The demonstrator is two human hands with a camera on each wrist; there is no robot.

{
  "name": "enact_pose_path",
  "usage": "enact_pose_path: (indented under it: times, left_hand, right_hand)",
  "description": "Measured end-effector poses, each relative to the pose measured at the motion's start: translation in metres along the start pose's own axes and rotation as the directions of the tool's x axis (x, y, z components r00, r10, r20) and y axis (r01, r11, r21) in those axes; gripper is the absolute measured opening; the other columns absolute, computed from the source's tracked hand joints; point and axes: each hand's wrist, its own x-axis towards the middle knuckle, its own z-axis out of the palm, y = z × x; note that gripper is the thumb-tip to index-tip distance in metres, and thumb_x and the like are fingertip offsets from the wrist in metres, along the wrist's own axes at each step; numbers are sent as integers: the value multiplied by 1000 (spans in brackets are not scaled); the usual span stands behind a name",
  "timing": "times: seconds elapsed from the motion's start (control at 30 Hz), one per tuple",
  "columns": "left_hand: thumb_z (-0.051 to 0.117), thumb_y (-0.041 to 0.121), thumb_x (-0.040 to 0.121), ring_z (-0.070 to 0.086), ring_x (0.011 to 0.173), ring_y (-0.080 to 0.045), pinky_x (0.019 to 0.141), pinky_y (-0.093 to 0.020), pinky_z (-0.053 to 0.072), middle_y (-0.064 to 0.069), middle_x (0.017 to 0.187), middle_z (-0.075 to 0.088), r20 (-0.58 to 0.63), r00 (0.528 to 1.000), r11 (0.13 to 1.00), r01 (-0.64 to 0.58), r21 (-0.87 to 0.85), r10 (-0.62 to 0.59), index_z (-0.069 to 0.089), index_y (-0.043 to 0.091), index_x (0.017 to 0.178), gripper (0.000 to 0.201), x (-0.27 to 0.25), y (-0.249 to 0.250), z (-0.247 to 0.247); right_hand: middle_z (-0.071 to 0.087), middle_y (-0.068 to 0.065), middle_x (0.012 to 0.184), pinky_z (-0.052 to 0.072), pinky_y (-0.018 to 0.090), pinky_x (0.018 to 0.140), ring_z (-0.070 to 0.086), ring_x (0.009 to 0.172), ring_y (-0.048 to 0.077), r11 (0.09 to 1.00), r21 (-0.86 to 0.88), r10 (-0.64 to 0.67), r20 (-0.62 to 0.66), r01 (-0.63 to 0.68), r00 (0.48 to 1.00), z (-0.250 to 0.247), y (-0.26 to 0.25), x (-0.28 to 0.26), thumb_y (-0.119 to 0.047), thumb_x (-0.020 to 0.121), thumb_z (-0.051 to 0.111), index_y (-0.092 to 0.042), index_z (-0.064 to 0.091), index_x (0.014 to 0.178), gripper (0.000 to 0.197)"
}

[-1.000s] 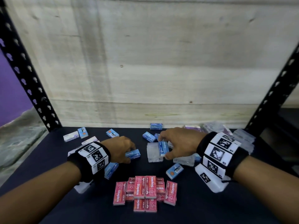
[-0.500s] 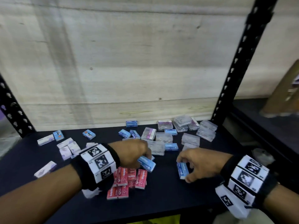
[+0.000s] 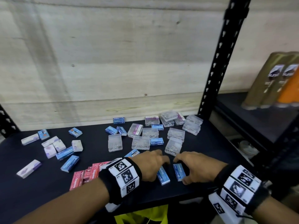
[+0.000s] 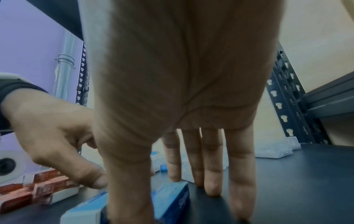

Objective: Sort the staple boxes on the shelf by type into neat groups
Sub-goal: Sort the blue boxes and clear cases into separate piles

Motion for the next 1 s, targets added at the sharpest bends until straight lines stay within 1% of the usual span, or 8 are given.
enact_pose_path:
  times: [0.07, 0.13, 0.2, 0.3, 0.43, 0.67, 0.87, 1.0]
  left_hand:
    - [55, 31, 93, 50, 118, -30, 96, -41, 45, -7, 131, 46, -5, 995, 995, 98, -5, -98, 42, 18, 137, 47, 0, 2, 2]
    - [56, 60, 86, 51, 115, -28, 91, -38, 45, -7, 126, 50, 24, 986, 986, 162, 33, -163, 47, 15, 131, 64, -1, 4, 5]
    - [61, 72, 75, 53, 112, -27, 80, -35, 44, -6, 123, 53, 38, 980, 978, 192, 77, -195, 50, 15, 126, 77, -3, 8, 8]
    - [66, 66, 76, 55, 108, -27, 74, -35, 43, -6, 119, 56, -12, 979, 973, 205, 103, -205, 52, 14, 120, 70, -4, 11, 13]
    - [65, 57, 81, 54, 112, -27, 82, -37, 46, -7, 123, 55, -41, 980, 978, 196, 73, -194, 51, 15, 128, 65, -5, 8, 13]
    - [70, 59, 77, 52, 117, -27, 88, -38, 48, -2, 134, 43, 56, 983, 984, 170, 55, -173, 43, 17, 139, 80, -1, 10, 8]
    - [71, 23, 84, 48, 121, -27, 92, -34, 45, 0, 139, 33, 85, 994, 997, 70, -34, -67, 32, 37, 148, 76, 0, 4, 2]
    - [74, 47, 79, 49, 121, -26, 95, -38, 46, 0, 135, 38, 101, 981, 985, 170, -38, -165, 32, 25, 147, 82, -1, 4, 3]
  right_hand:
    - [50, -4, 128, 44, 33, 99, 49, 119, 18, 999, 11, 39, 23, -39, 999, -3, 2, -1, -40, 72, 82, -36, 42, 136, 76]
    - [51, -2, 127, 45, 35, 99, 50, 117, 18, 998, 7, 67, 46, -67, 997, -7, 2, -2, -41, 71, 84, -38, 44, 135, 75]
    - [52, -3, 127, 45, 34, 97, 51, 116, 18, 997, -16, 73, 48, -72, 996, -10, 1, -1, -41, 71, 84, -38, 48, 131, 71]
    - [53, -3, 124, 46, 34, 95, 51, 114, 18, 997, -36, 75, 34, -74, 997, -11, -1, 0, -41, 69, 86, -39, 51, 126, 66]
    - [56, -6, 124, 47, 37, 98, 53, 115, 17, 996, -49, 73, 25, -72, 997, -11, -3, 1, -44, 67, 86, -40, 54, 123, 65]
    - [55, -8, 121, 48, 35, 96, 52, 112, 15, 995, -75, 70, 42, -67, 997, -14, -7, 6, -45, 65, 87, -39, 56, 119, 63]
    - [57, -7, 121, 48, 35, 92, 54, 110, 17, 994, -91, 57, 45, -53, 997, -15, -7, 8, -43, 65, 87, -41, 56, 119, 63]
    - [57, -7, 121, 48, 36, 94, 54, 110, 18, 994, -94, 65, 42, -61, 997, -13, -7, 9, -43, 65, 87, -41, 54, 120, 64]
